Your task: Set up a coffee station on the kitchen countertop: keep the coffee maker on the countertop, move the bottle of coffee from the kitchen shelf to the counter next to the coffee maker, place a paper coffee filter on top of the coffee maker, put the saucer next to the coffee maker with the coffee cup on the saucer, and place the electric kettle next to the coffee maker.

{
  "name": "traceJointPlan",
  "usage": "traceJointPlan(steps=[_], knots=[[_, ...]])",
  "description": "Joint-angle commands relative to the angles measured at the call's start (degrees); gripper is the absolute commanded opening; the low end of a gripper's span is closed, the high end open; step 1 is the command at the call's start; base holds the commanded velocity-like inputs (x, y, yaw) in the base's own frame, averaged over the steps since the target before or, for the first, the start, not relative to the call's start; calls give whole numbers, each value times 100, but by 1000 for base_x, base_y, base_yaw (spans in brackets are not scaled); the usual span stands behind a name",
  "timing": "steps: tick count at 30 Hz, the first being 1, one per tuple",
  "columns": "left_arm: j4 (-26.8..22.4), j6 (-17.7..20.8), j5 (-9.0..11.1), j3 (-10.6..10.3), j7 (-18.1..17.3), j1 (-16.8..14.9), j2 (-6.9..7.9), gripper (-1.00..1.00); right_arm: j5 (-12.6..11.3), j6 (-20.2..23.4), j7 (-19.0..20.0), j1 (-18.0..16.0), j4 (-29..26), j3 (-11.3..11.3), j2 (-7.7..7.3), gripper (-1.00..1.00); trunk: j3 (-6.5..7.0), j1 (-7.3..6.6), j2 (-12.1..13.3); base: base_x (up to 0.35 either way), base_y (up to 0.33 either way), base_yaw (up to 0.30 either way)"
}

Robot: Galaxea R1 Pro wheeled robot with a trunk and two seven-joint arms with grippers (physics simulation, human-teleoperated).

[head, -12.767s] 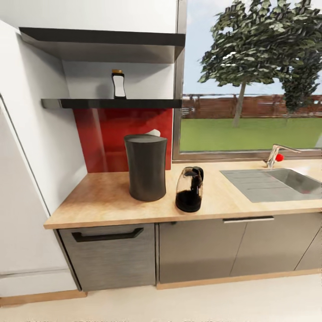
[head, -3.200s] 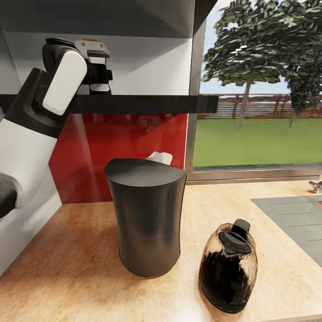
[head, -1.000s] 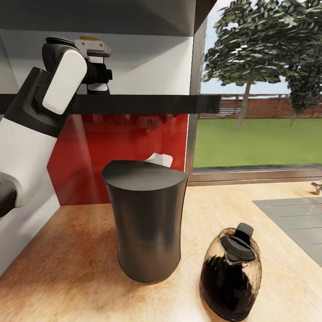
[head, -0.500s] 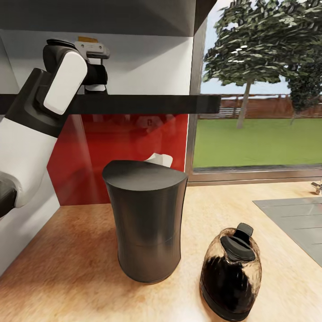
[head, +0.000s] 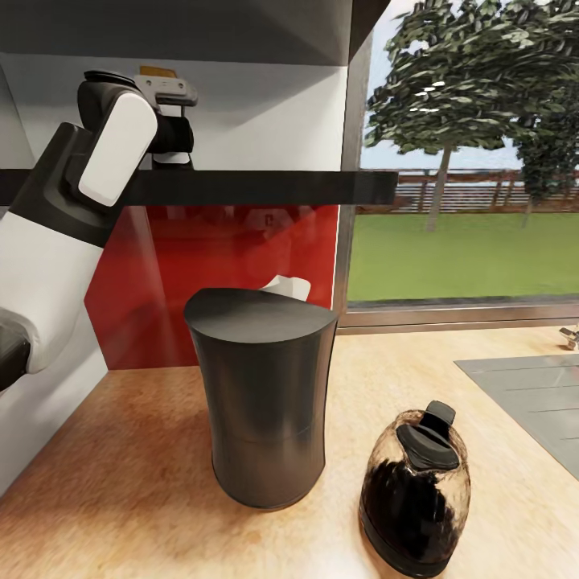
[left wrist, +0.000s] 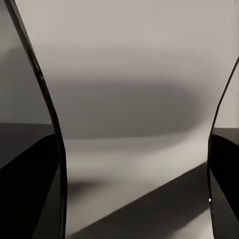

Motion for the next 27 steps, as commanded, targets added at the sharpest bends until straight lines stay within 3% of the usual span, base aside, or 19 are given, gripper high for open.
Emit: traceJointPlan(steps=[1, 11, 27], knots=[[-1, 13, 107, -22, 55, -6, 7, -100, 5, -20, 26, -7, 8, -35, -3, 100, -9, 1, -5, 0, 0, 0], [-16, 13, 107, -22, 55, -7, 6, -100, 5, -19, 26, -7, 10, -35, -3, 100, -9, 1, -5, -5, 0, 0], [-32, 13, 109, -22, 55, -8, 8, -100, 5, -20, 26, -7, 8, -36, -5, 100, -9, 1, -5, -188, 0, 0]])
